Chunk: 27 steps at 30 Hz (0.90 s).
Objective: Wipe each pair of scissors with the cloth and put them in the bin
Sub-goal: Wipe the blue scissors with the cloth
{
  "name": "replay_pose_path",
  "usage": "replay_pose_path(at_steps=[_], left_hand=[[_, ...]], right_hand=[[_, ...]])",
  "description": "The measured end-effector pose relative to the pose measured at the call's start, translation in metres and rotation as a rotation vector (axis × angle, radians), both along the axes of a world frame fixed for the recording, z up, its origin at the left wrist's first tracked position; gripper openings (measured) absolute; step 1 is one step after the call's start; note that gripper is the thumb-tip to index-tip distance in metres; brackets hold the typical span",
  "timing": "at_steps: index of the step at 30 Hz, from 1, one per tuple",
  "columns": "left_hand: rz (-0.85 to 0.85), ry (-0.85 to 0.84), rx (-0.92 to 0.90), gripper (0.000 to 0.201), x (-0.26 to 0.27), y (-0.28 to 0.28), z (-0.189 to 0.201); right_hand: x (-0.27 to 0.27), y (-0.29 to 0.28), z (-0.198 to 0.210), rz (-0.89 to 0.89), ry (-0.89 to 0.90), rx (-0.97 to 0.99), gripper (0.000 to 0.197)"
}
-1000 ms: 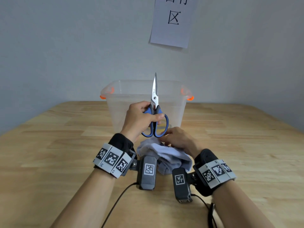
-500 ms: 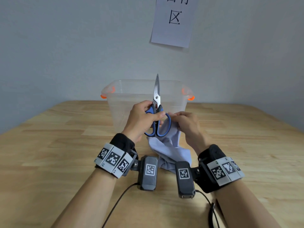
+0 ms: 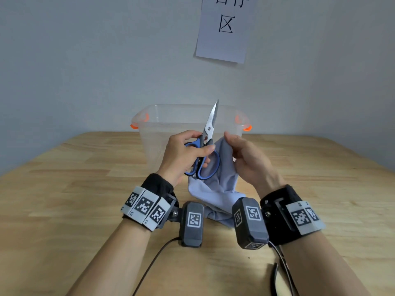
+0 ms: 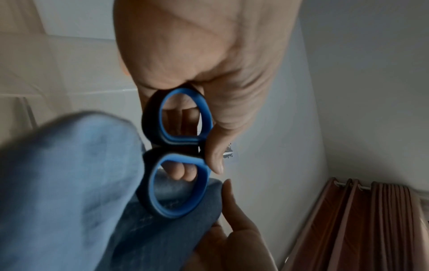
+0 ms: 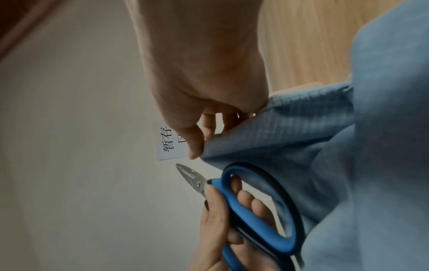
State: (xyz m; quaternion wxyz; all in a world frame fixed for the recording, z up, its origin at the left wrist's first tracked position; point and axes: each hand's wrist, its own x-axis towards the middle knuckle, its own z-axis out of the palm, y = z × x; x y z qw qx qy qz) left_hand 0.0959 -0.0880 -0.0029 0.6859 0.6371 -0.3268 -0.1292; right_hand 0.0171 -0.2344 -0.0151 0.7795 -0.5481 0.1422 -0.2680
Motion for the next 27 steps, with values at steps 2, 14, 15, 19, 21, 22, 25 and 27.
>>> replay_pose_path(at_steps=[2, 14, 15, 19, 21, 22, 25, 27], left_hand=[[0.004, -0.013, 0.009, 0.022, 0.001, -0.001, 0.0], [0.068, 0.009, 0.05, 0.045, 0.001, -0.004, 0.002], [0.083, 0.028, 0.047, 0.048, 0.002, -0.003, 0.002], [0.122, 0.072, 0.036, 0.051, 0.0, -0.005, 0.005], [0.125, 0.058, 0.054, 0.052, -0.002, -0.005, 0.006], [0.122, 0.046, 0.062, 0.053, -0.003, -0.004, 0.006], [0.118, 0.002, 0.079, 0.059, -0.005, -0.002, 0.007], [0.141, -0.039, 0.106, 0.07, -0.005, -0.001, 0.008]], right_hand=[[0.0, 0.002, 0.0, 0.0, -0.017, -0.01, 0.016], [0.006, 0.025, -0.002, 0.038, -0.175, -0.06, 0.034], [0.005, 0.024, -0.003, 0.054, -0.171, -0.095, 0.033], [0.005, 0.019, -0.009, 0.119, -0.173, -0.163, 0.009], [0.005, 0.019, -0.011, 0.125, -0.184, -0.139, 0.008], [0.005, 0.019, -0.012, 0.127, -0.19, -0.111, 0.008], [0.005, 0.019, -0.014, 0.135, -0.172, -0.056, 0.014], [0.004, 0.02, -0.012, 0.171, -0.123, -0.086, 0.017]])
